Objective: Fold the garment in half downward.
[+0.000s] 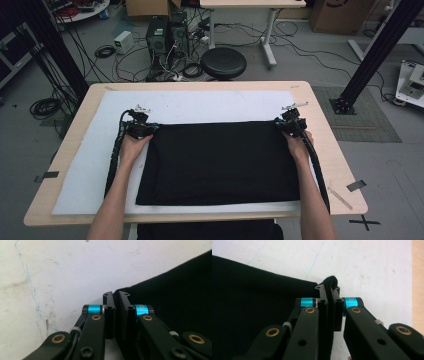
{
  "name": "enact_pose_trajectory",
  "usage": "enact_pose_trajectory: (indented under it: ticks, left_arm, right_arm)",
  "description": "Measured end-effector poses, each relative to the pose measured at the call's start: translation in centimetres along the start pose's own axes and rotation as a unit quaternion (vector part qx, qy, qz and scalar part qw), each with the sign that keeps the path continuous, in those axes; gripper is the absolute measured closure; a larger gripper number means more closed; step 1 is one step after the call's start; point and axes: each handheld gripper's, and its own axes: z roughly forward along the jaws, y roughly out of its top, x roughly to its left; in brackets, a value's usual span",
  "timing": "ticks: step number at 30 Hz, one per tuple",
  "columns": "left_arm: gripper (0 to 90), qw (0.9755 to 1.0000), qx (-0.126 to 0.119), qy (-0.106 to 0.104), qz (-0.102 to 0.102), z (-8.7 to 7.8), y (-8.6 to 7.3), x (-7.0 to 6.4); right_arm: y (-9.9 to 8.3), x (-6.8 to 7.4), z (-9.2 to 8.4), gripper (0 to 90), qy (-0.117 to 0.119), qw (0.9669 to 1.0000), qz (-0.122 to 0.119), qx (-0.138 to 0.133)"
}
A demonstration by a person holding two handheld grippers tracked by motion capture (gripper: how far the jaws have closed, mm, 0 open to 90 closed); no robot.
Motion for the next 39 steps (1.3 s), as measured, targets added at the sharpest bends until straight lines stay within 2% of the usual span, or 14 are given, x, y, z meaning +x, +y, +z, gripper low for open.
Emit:
enact_pose_trajectory:
  ticks: [1,4,10,12,13,14,16,17,20,25,28,29,30,39]
  left_arm:
    - [83.6,1.0000,0.005,0.001,-0.004,0.0,0.2,0.1]
    - [68.6,0.9996,0.008,0.025,0.009,-0.5,0.0,-0.6]
    - [53.0,0.9989,-0.023,-0.002,0.040,-4.5,-2.1,-2.7]
    - [52.4,0.9989,-0.023,-0.002,0.040,-4.5,-2.1,-2.7]
    - [52.4,0.9970,-0.038,-0.029,0.061,-7.1,-3.7,-4.4]
    - [50.6,0.9959,-0.044,-0.042,0.067,-8.1,-4.3,-5.0]
    - [50.3,0.9959,-0.044,-0.042,0.067,-8.1,-4.3,-5.0]
    - [50.3,0.9928,-0.055,-0.071,0.079,-10.3,-6.1,-6.3]
    - [49.6,0.9897,-0.069,-0.102,0.073,-12.2,-8.0,-7.8]
    - [49.4,0.9859,-0.069,-0.128,0.083,-13.5,-10.5,-9.8]
    - [49.3,0.9859,-0.069,-0.128,0.083,-13.5,-10.5,-9.8]
    - [49.3,0.9838,-0.059,-0.146,0.085,-13.9,-12.0,-10.7]
    - [48.2,0.9834,-0.051,-0.151,0.087,-14.0,-12.7,-11.0]
    - [55.7,0.9800,-0.023,-0.176,0.090,-13.8,-15.0,-11.4]
  right_arm:
    - [0.0,0.0,0.1,86.4,-0.001,1.0000,-0.001,-0.003]
    - [-0.2,-0.1,-0.2,57.6,-0.021,0.9996,0.018,-0.001]
    - [-1.8,0.3,-3.5,40.4,0.008,0.9998,0.013,-0.015]
    - [-2.4,0.6,-4.4,40.4,0.017,0.9997,0.003,-0.019]
    - [-2.4,0.6,-4.4,40.0,0.017,0.9997,0.003,-0.019]
    - [-4.4,1.8,-6.9,40.0,0.039,0.9984,-0.016,-0.039]
    - [-5.2,2.3,-7.7,40.0,0.051,0.9972,-0.018,-0.051]
    - [-5.2,2.3,-7.7,40.0,0.051,0.9972,-0.018,-0.051]
    - [-8.6,3.9,-10.5,40.1,0.075,0.9948,-0.025,-0.064]
    - [-12.1,5.2,-13.2,39.7,0.090,0.9928,-0.026,-0.076]
    - [-12.8,5.3,-13.7,39.7,0.090,0.9924,-0.027,-0.079]
    - [-12.8,5.3,-13.7,39.7,0.090,0.9924,-0.027,-0.079]
    - [-14.9,5.3,-15.1,40.0,0.103,0.9918,-0.013,-0.075]
    - [-18.5,5.8,-16.1,59.0,0.133,0.9895,-0.018,-0.053]
